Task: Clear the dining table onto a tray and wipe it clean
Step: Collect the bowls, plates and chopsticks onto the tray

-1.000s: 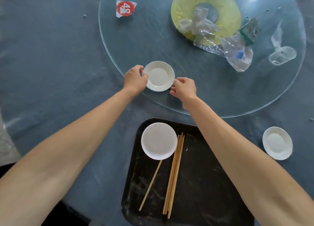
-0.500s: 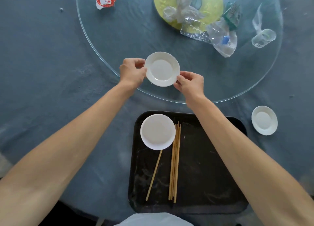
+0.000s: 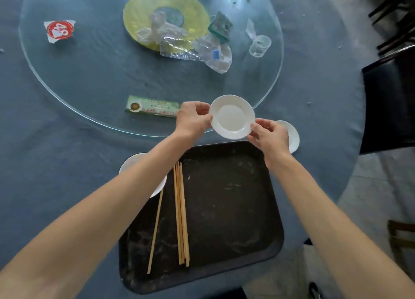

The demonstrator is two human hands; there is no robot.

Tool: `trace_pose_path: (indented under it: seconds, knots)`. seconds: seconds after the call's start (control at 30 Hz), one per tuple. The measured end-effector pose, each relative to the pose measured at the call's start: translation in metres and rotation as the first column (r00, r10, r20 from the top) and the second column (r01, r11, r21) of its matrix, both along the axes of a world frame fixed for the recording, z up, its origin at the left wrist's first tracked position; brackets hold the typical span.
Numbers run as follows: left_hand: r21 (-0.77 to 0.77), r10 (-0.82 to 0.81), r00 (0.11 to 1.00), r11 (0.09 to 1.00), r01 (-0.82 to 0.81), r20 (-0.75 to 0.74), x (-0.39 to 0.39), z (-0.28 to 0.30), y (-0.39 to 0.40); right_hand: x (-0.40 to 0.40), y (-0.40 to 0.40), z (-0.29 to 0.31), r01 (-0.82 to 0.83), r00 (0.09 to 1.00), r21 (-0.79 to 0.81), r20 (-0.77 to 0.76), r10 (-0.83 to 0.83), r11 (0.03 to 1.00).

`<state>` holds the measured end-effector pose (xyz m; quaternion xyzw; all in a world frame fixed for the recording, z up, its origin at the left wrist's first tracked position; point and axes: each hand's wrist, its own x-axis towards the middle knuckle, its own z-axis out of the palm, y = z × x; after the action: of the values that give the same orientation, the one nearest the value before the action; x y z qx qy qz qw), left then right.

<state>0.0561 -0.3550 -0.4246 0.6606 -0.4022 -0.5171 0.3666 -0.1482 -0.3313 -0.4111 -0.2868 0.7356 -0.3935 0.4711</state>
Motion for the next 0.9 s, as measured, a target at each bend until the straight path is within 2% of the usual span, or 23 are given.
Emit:
trace_pose_path:
  seconds: [0.1, 0.23, 0.4, 0.5, 0.67, 0.9]
  knots:
    - [0.014, -0.022, 1.000, 1.000, 0.022, 0.020, -0.064, -0.008, 0.005, -0.060, 0.008, -0.011, 0.079, 0.996, 0.005, 0.051, -0.079, 0.997]
    - [0.047, -0.046, 0.999, 0.998, 0.046, 0.007, -0.143, -0.023, -0.002, -0.132, 0.005, -0.031, 0.157, 0.987, 0.054, 0.011, -0.158, 0.986]
    - [0.081, -0.082, 0.990, 0.994, 0.074, 0.113, -0.211, -0.047, -0.014, -0.191, -0.010, -0.062, 0.161, 0.987, 0.130, -0.017, -0.160, 0.978]
    - [0.118, -0.067, 0.977, 0.992, 0.044, 0.202, -0.228, -0.061, -0.019, -0.204, -0.019, -0.075, 0.147, 0.989, 0.159, -0.029, -0.144, 0.976]
    - [0.164, -0.081, 0.960, 0.986, 0.037, 0.269, -0.241, -0.077, -0.024, -0.217, -0.025, -0.093, 0.142, 0.989, 0.192, 0.006, -0.145, 0.971]
    - [0.187, -0.085, 0.959, 0.982, 0.034, 0.272, -0.249, -0.080, -0.020, -0.223, -0.022, -0.099, 0.156, 0.986, 0.189, 0.032, -0.165, 0.969]
